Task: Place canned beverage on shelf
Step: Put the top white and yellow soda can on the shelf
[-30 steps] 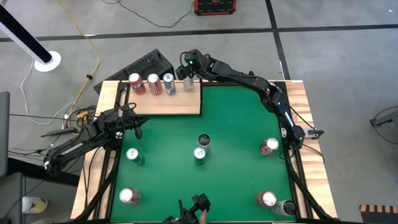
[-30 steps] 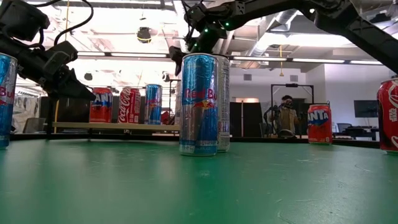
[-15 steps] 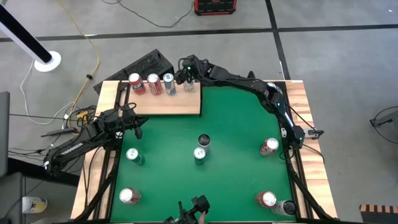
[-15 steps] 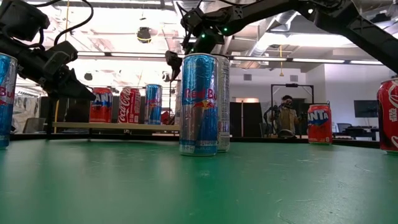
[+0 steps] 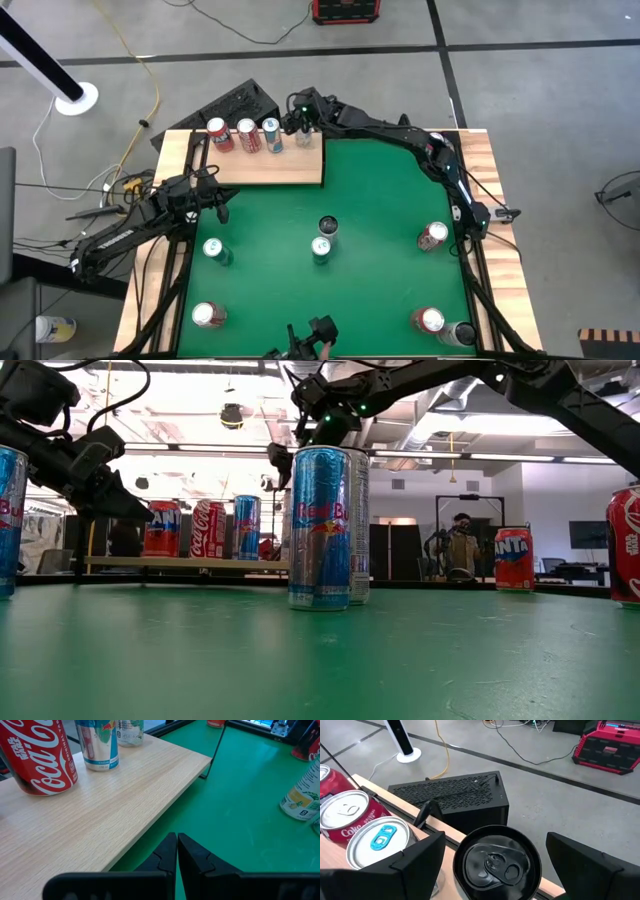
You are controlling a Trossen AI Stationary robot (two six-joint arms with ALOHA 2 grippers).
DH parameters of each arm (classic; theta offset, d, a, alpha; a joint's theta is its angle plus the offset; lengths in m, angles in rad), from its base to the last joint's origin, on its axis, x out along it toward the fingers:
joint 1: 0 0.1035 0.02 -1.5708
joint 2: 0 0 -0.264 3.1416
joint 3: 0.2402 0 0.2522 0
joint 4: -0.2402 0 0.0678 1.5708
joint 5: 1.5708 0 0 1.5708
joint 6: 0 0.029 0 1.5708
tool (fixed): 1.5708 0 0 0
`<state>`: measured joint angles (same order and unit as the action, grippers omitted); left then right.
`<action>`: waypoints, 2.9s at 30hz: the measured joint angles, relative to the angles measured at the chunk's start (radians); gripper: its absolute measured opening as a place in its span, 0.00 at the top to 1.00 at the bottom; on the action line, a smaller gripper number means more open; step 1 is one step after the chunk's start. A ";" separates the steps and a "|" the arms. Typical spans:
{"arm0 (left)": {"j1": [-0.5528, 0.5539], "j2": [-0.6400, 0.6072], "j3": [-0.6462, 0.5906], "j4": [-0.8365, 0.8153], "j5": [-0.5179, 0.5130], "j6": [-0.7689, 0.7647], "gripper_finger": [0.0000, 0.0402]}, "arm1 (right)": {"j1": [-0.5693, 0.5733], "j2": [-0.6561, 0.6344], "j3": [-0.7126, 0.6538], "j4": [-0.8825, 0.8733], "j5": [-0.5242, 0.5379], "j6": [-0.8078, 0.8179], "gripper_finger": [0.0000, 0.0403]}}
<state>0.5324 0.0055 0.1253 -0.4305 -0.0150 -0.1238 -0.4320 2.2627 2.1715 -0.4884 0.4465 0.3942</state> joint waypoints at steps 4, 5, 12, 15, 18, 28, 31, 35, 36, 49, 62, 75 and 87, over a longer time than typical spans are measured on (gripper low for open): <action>0.000 0.000 0.000 0.000 0.000 0.000 1.00 | 0.000 0.000 0.000 -0.014 0.000 0.001 0.08; 0.000 0.000 0.000 0.000 0.000 0.000 1.00 | 0.000 0.000 0.000 -0.016 0.000 0.001 0.08; 0.000 0.000 0.000 0.000 0.000 0.000 1.00 | 0.000 0.000 0.000 -0.037 -0.001 0.001 0.08; 0.000 0.000 0.000 0.000 0.000 0.000 1.00 | 0.000 0.000 0.000 -0.048 -0.004 0.001 0.11; 0.000 0.000 0.000 0.000 0.000 0.000 1.00 | 0.000 0.000 0.000 -0.053 -0.010 -0.001 0.18; 0.000 0.000 0.000 0.000 0.000 0.000 1.00 | -0.002 -0.001 0.000 -0.057 -0.070 -0.036 0.30; 0.000 0.000 0.000 0.000 0.000 0.000 1.00 | -0.002 -0.001 0.000 -0.054 -0.114 -0.087 0.30; 0.000 0.000 0.000 0.000 0.000 0.000 1.00 | -0.003 -0.003 0.001 -0.054 -0.206 -0.158 0.31; 0.000 0.000 0.000 0.000 0.000 0.000 1.00 | -0.003 -0.003 0.001 -0.057 -0.223 -0.175 0.31; 0.000 0.000 0.000 0.000 0.000 0.000 1.00 | -0.034 -0.003 0.002 -0.087 -0.352 -0.387 0.31; 0.000 0.000 0.000 0.000 0.000 0.000 1.00 | -0.098 -0.011 0.001 -0.113 -0.536 -0.479 0.29; 0.000 0.000 0.000 0.000 0.000 0.000 1.00 | -0.148 -0.012 0.000 -0.133 -0.684 -0.609 0.29; 0.000 0.000 0.000 0.000 0.000 0.000 1.00 | -0.180 -0.014 -0.001 -0.135 -0.760 -0.722 0.29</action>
<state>0.5327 0.0058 0.1253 -0.4309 -0.0150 -0.1238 -0.6124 2.2490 2.1708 -0.6239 -0.3136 -0.3275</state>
